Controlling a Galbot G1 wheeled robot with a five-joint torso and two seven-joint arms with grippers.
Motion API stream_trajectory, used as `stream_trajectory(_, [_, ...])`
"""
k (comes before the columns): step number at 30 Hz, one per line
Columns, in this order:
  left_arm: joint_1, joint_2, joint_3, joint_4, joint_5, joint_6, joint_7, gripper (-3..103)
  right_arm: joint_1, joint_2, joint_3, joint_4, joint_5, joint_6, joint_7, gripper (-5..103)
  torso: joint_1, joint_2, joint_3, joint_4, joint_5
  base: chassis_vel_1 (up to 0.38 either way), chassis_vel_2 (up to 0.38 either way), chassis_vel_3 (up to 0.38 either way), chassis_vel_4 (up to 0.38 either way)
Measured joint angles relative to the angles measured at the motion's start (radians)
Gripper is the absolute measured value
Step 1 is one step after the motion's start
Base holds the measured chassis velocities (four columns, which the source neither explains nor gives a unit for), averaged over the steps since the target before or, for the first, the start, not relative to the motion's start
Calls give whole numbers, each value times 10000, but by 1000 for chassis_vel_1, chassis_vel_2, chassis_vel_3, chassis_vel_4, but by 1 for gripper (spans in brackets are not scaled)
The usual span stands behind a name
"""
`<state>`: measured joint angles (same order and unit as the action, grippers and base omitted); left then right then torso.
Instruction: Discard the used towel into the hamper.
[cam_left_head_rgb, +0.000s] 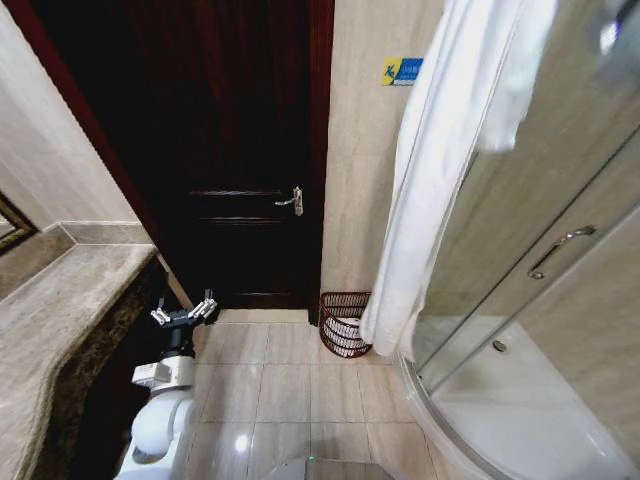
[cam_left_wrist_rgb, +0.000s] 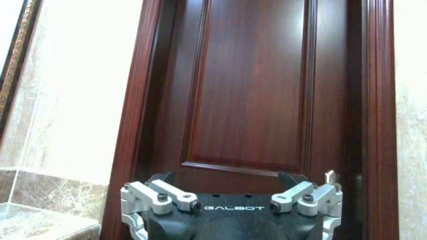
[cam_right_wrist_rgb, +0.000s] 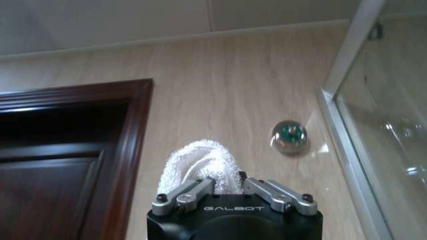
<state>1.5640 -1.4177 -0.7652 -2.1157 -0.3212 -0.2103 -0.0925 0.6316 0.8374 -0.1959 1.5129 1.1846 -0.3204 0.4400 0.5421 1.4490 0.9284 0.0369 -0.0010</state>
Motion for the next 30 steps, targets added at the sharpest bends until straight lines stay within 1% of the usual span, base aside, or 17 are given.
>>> stream_trajectory(1, [0, 0, 0, 0, 0, 0, 0, 100, 0, 0, 0, 0, 0, 0, 0, 5, 0, 0, 0, 0, 0, 0, 0, 0, 0])
stream_trajectory(2, [-80, -35, 8, 78, 36, 2, 3, 100, 287, 280, -67, -476, -149, -12, -54, 5, 0, 0, 0, 0, 6, 0, 0, 0, 0])
stream_trajectory(4, [-155, -110, 30, 157, 141, -2, 16, 100, 644, 597, -74, -1031, -318, -108, -102, 5, 3, -1, 1, 0, 7, 0, 0, 0, 0])
stream_trajectory(8, [-117, -192, 15, 134, 186, -19, 49, 100, 1084, 825, -103, -1529, -455, -299, -202, 5, 2, 0, 1, -2, 12, 0, 0, 0, 0])
stream_trajectory(15, [107, -285, -194, -34, 184, -145, 140, 100, 1376, 956, -280, -1820, -586, -494, -356, 5, -1, 0, -1, -3, 11, 0, 0, 0, 0])
stream_trajectory(19, [218, -324, -291, -49, 188, -244, 163, 100, 1148, 1070, -310, -1802, -618, -529, -359, 5, -1, 1, -1, -3, 7, 0, 0, 0, 0])
stream_trajectory(21, [233, -357, -304, -87, 190, -245, 166, 100, 987, 1084, -310, -1721, -657, -532, -343, 5, -1, 1, -1, -2, 7, 0, 0, 0, 0])
stream_trajectory(26, [210, -564, -244, -394, 210, -170, 166, 100, -3, 1057, -284, -1145, -993, -471, -309, 5, 2, -1, 1, -1, 14, 0, 0, 0, 0])
stream_trajectory(30, [262, -591, -240, -465, 237, -168, 166, 100, -182, 1040, -248, -976, -994, -450, -276, 5, 1, 0, 0, -1, 11, 0, 0, 0, 0])
